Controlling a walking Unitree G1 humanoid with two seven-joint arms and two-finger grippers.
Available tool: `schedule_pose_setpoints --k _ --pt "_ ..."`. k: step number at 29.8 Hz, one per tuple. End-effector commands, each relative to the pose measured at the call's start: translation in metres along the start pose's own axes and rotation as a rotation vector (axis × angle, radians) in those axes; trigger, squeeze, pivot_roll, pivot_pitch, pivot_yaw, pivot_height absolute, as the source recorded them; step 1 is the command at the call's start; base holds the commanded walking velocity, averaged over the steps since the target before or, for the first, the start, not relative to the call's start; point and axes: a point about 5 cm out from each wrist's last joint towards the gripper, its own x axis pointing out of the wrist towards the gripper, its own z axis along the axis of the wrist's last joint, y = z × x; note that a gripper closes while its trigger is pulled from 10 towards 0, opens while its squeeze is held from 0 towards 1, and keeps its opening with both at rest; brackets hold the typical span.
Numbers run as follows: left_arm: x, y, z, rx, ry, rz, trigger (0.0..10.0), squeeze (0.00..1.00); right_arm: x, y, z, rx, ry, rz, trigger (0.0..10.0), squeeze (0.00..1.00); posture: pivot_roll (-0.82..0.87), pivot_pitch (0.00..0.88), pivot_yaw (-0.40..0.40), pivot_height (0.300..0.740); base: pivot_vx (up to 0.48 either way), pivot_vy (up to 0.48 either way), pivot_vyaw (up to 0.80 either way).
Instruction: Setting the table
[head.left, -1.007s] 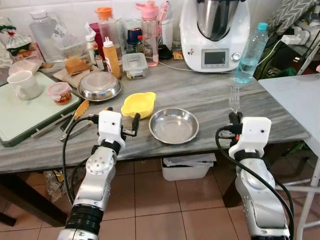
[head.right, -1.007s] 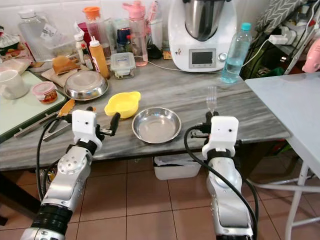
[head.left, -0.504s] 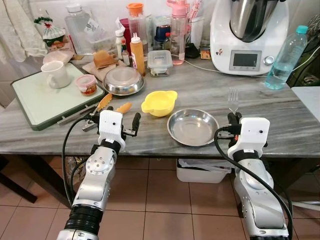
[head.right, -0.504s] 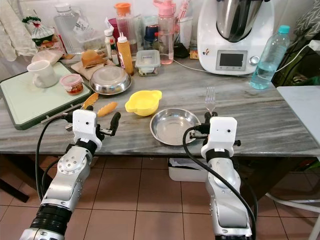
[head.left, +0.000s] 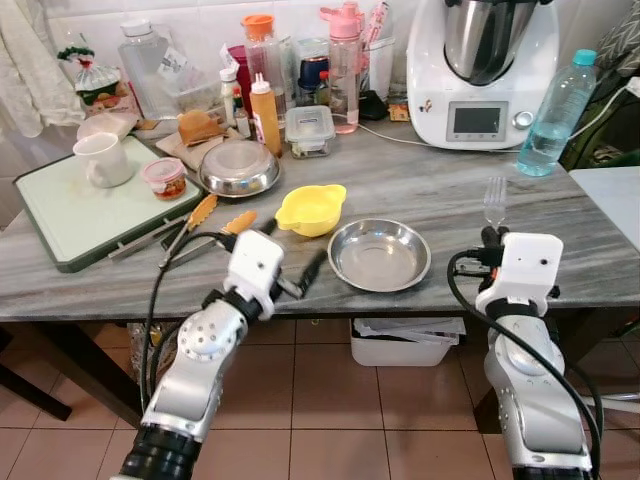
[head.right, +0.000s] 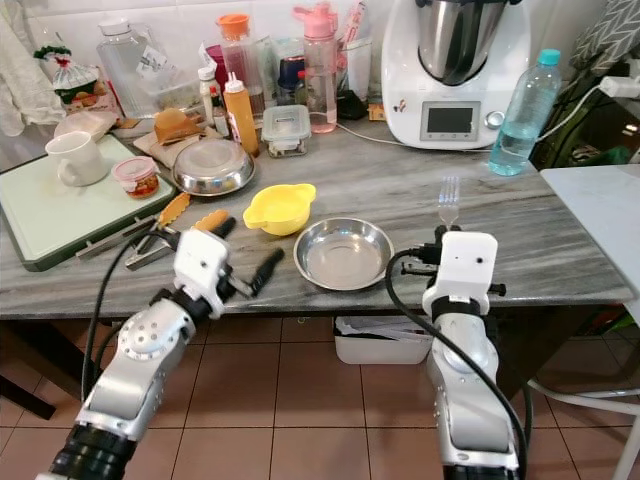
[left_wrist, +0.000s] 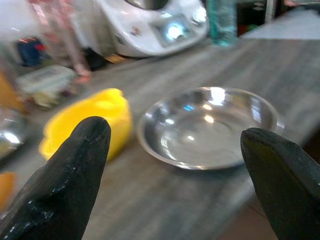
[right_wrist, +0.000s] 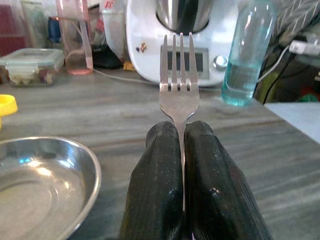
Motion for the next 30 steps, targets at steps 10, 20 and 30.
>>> schedule_pose_setpoints --k 10,20,30 --pt "-0.014 -0.011 0.004 0.021 0.044 -0.205 10.0 0.0 0.025 -0.013 -0.013 0.023 0.149 0.017 10.0 0.0 -0.06 0.056 0.06 0.74 0.0 0.0 0.0" --pt "-0.023 -0.009 0.008 0.022 0.07 -0.245 10.0 0.0 0.046 -0.02 -0.017 0.063 0.208 0.037 10.0 0.0 -0.03 0.095 0.071 0.74 0.0 0.0 0.0" --pt "-0.034 -0.009 0.012 0.029 0.098 -0.266 10.0 0.0 0.066 -0.007 -0.022 0.16 0.27 0.099 10.0 0.0 0.02 0.136 0.084 0.74 0.0 0.0 0.0"
